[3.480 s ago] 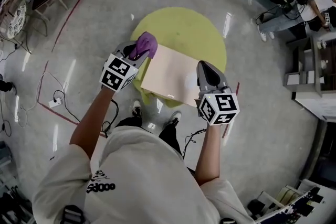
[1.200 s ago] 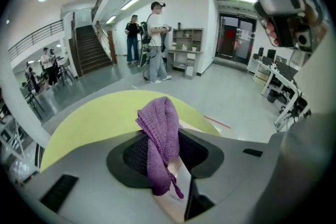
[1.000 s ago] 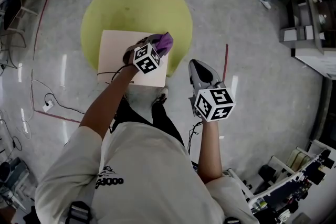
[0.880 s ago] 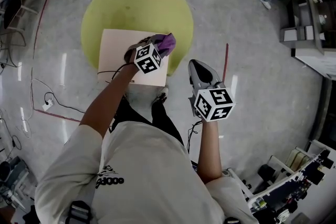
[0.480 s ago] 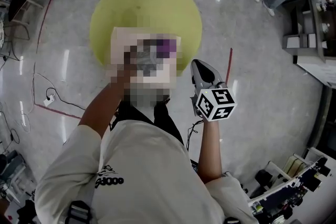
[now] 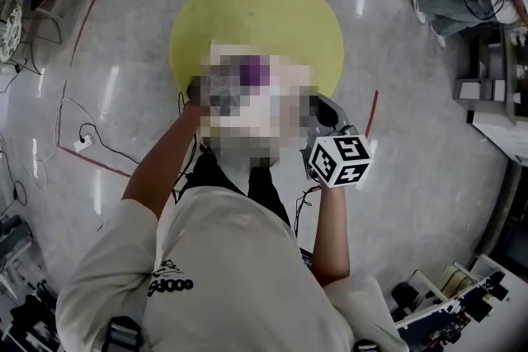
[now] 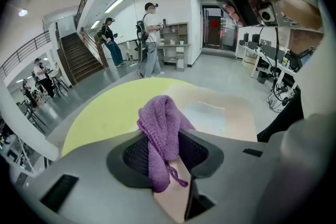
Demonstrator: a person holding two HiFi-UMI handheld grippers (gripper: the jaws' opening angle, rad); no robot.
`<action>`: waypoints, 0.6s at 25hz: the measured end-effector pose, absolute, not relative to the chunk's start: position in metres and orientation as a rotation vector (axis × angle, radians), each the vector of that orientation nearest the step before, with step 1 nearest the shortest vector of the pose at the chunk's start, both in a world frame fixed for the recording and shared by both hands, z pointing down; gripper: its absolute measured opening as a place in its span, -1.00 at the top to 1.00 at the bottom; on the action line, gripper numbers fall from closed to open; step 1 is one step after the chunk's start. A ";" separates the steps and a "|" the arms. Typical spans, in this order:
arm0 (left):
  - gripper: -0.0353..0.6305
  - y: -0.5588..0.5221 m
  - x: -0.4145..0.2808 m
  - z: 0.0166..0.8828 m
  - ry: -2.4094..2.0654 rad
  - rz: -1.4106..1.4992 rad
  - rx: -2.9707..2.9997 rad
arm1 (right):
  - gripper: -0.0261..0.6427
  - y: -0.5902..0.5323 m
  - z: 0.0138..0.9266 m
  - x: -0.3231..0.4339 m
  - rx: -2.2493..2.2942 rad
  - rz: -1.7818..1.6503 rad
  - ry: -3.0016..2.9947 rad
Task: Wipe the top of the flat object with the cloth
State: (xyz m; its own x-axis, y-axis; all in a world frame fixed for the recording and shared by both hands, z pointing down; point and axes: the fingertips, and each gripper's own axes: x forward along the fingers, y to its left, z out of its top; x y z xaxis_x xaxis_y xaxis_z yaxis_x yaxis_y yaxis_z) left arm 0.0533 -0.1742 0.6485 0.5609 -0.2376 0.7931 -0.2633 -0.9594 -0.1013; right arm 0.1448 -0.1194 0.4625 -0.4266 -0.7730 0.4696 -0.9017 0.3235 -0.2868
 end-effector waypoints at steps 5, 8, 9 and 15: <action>0.49 -0.187 0.010 0.648 -0.551 1.399 2.679 | 0.89 -0.128 0.464 0.125 1.481 0.749 -2.359; 0.49 -0.191 -0.015 0.647 -0.612 1.407 2.634 | 0.89 -0.133 0.463 0.115 1.470 0.745 -2.369; 0.49 -0.192 -0.023 0.647 -0.632 1.407 2.618 | 0.89 -0.135 0.463 0.112 1.465 0.743 -2.374; 0.49 -0.189 -0.059 0.645 -0.709 1.417 2.546 | 0.89 -0.140 0.463 0.096 1.440 0.740 -2.389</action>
